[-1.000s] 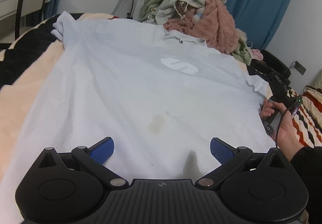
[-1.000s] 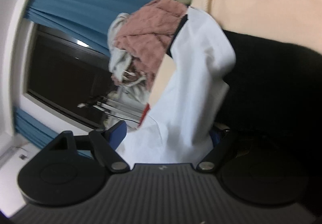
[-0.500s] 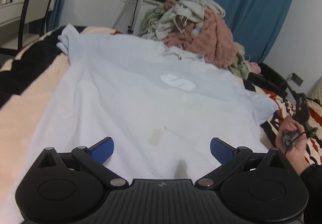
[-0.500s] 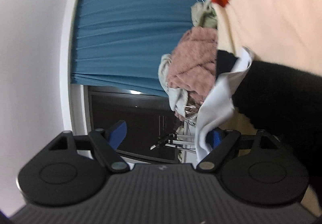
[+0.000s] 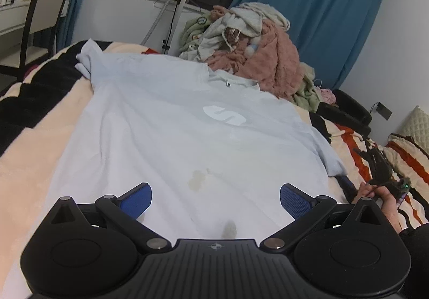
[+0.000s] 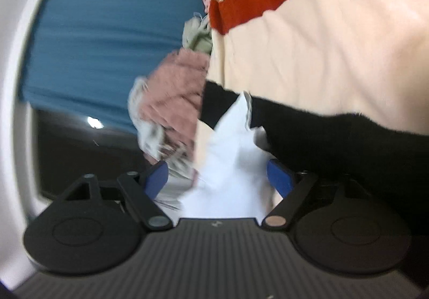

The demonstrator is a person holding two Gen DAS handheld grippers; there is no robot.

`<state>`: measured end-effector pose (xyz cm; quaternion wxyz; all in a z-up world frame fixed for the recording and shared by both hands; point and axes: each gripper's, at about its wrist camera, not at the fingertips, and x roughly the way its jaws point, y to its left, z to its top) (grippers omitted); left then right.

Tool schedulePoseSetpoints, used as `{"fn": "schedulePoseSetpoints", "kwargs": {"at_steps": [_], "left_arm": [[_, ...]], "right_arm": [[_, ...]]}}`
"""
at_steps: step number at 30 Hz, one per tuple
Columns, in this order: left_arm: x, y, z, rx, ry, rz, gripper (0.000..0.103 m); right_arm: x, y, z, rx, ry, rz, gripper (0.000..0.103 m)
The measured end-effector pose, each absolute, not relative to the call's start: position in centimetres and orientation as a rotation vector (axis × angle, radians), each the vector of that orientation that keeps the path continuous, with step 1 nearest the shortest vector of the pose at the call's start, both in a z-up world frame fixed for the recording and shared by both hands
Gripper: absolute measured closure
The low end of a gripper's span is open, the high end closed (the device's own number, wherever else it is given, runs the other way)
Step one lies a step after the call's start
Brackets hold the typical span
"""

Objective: Fold clothes
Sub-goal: 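Lift and fold the shirt side with the right gripper toward the middle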

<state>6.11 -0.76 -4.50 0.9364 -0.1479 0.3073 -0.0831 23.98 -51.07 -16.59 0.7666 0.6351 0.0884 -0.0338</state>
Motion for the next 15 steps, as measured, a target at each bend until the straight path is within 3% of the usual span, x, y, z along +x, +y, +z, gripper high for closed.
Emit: {"fn": "schedulePoseSetpoints", "kwargs": {"at_steps": [10, 13, 15], "left_arm": [[8.4, -0.7, -5.9, -0.316, 0.655, -0.174, 0.0], [9.2, -1.0, -6.2, -0.304, 0.644, -0.175, 0.0], [9.9, -1.3, -6.4, -0.294, 0.641, -0.178, 0.0]], "right_arm": [[29.5, -49.0, -16.3, 1.102, 0.245, -0.063, 0.018], [32.6, -48.8, -15.9, 0.995, 0.271, -0.049, 0.019], [34.9, -48.6, -15.3, 0.921, 0.301, -0.06, 0.027]]}}
